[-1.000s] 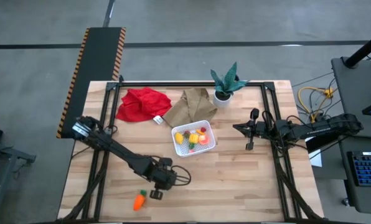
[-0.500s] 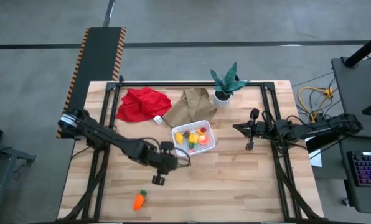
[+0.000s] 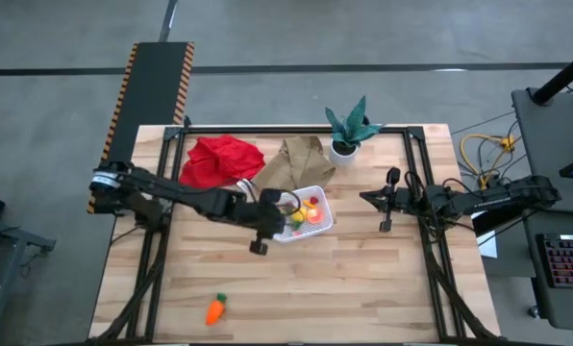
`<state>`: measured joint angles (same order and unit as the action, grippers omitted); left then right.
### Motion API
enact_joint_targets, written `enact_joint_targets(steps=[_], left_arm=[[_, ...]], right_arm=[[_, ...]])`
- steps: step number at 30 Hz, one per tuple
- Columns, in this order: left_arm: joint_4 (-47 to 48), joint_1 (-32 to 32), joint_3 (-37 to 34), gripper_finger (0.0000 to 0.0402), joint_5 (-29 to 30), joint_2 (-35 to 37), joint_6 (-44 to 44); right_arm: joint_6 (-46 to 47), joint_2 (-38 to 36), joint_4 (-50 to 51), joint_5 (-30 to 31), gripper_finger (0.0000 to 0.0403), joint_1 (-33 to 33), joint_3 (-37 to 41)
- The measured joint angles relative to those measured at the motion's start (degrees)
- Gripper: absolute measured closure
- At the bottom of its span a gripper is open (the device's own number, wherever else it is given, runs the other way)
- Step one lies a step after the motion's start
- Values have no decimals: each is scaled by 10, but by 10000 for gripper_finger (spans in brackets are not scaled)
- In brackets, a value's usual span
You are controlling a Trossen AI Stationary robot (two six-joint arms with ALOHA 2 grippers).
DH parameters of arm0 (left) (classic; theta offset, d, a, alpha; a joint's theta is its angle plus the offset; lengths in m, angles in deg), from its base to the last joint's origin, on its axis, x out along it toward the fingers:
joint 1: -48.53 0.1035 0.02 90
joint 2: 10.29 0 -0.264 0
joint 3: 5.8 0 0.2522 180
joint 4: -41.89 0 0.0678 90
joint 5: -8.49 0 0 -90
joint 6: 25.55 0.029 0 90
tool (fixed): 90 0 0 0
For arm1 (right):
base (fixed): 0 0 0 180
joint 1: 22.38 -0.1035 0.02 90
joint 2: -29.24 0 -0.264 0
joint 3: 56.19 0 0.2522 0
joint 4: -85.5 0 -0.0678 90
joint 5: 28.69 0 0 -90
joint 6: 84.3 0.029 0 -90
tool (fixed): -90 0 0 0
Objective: Pick and placing Produce into tupperware
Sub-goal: Put the peach into the white bin
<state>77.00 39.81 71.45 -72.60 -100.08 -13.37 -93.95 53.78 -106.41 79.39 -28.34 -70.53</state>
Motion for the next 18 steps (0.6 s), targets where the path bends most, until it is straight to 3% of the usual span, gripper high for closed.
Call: enact_joint_targets(steps=[18], left_arm=[[-14, 38, 1, 316, -19, -59, 33]], right_arm=[[2, 0, 6, 0, 394, 0, 0]])
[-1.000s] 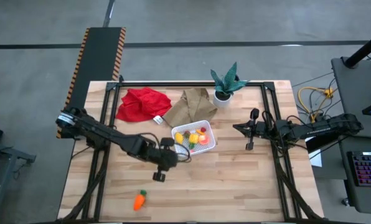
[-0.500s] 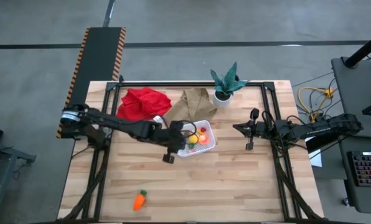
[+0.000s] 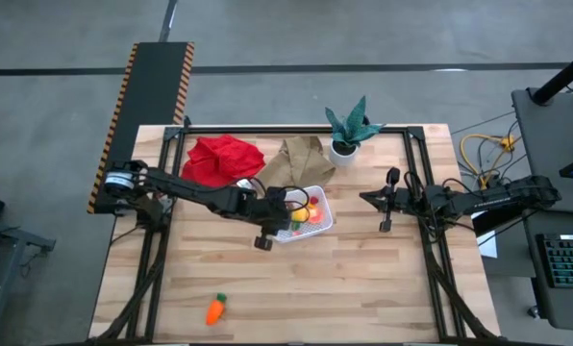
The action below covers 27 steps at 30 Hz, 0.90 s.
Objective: Pick and placing Produce into tupperware
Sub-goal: Put the peach into the white bin, then put the carrot into the white bin
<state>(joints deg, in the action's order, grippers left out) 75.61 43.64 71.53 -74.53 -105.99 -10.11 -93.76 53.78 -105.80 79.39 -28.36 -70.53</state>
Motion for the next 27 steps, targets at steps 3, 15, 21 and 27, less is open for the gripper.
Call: enact_joint_targets(steps=[3, 15, 21, 27], left_arm=[[0, 0, 1, 300, -2, 0, -1], [44, -11, 17, 190, 23, 9, -17], [210, -62, 83, 188, 107, 37, -110], [358, -144, 143, 188, 120, 65, -276]], right_arm=[[0, 0, 0, 0, 394, 0, 0], [0, 0, 1, 0, 394, 0, 0], [0, 0, 8, 0, 394, 0, 0], [4, 0, 8, 0, 394, 0, 0]])
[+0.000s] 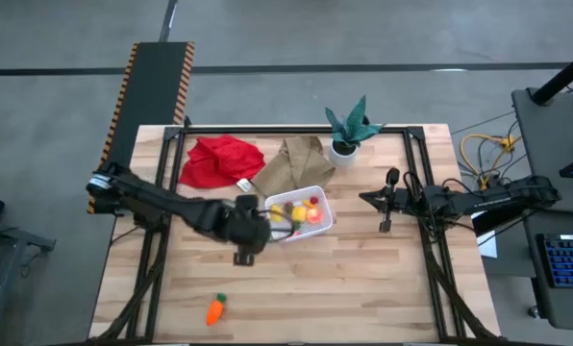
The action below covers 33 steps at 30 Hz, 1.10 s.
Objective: Pick and placing Produce into tupperware
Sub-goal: Put the carrot into the white bin
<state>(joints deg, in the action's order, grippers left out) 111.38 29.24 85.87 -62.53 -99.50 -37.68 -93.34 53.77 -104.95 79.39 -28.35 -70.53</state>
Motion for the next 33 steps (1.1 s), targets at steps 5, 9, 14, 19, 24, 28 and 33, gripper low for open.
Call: enact_joint_targets(steps=[5, 9, 14, 19, 24, 28, 33], left_arm=[[111, -72, 42, 188, -3, 1, -193], [123, -123, 50, 188, -58, -5, -354], [149, -151, 49, 188, -76, -28, -546], [168, -153, 49, 188, -81, -40, -747], [168, -170, 70, 188, -82, -57, -850], [168, -183, 95, 188, -95, -77, -880], [163, -189, 99, 188, -125, -79, -839]], right_arm=[[-8, 0, -2, 0, 394, 0, 0], [-25, 0, -5, 0, 394, 0, 0], [-30, 0, -5, 0, 394, 0, 0], [-1, 0, 2, 0, 394, 0, 0], [41, 0, 24, 0, 394, 0, 0], [47, 0, 34, -3, 394, 0, 0], [77, 0, 43, -5, 394, 0, 0]])
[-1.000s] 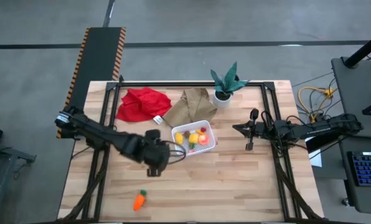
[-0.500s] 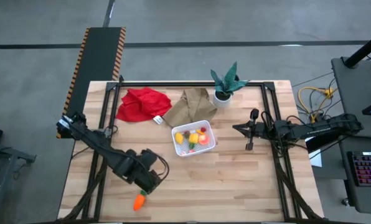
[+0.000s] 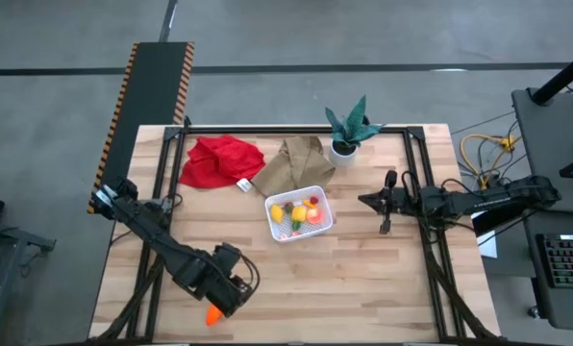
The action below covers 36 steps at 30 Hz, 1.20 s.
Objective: Pick and placing Produce into tupperware
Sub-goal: Put the carrot into the white bin
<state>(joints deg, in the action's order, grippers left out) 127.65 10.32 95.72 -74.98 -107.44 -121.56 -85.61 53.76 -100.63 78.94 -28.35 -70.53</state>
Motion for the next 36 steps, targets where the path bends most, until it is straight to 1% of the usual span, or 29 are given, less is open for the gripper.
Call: enact_joint_targets(steps=[3, 7, 14, 17, 20, 22, 25, 28, 33, 36], left_arm=[[-1, 2, 0, 188, -8, 1, 8], [0, 14, 0, 182, -55, 2, 22], [-24, 15, -2, 126, -65, 2, 36], [-30, 16, -2, 109, -75, 2, 32], [-30, 13, -2, 108, -110, -13, -39], [-48, 2, -3, 107, -130, -30, -67], [-93, -16, 0, 107, -145, -63, -77], [-113, -23, 6, 107, -163, -95, -95], [-108, -36, 9, 107, -174, -125, -102], [-79, -45, 9, 107, -176, -127, -103]], right_arm=[[14, 0, 0, 0, 394, 0, 0], [25, 0, 0, 0, 394, 0, 0], [28, 0, 0, 0, 394, 0, 0], [28, 0, 0, 0, 394, 0, 0], [23, 0, 0, 0, 394, 0, 0], [23, 0, 0, 0, 394, 0, 0], [23, 0, 0, 0, 394, 0, 0], [25, 0, 0, 0, 394, 0, 0], [41, 0, 3, 0, 394, 0, 0], [43, 0, 4, 0, 394, 0, 0]])
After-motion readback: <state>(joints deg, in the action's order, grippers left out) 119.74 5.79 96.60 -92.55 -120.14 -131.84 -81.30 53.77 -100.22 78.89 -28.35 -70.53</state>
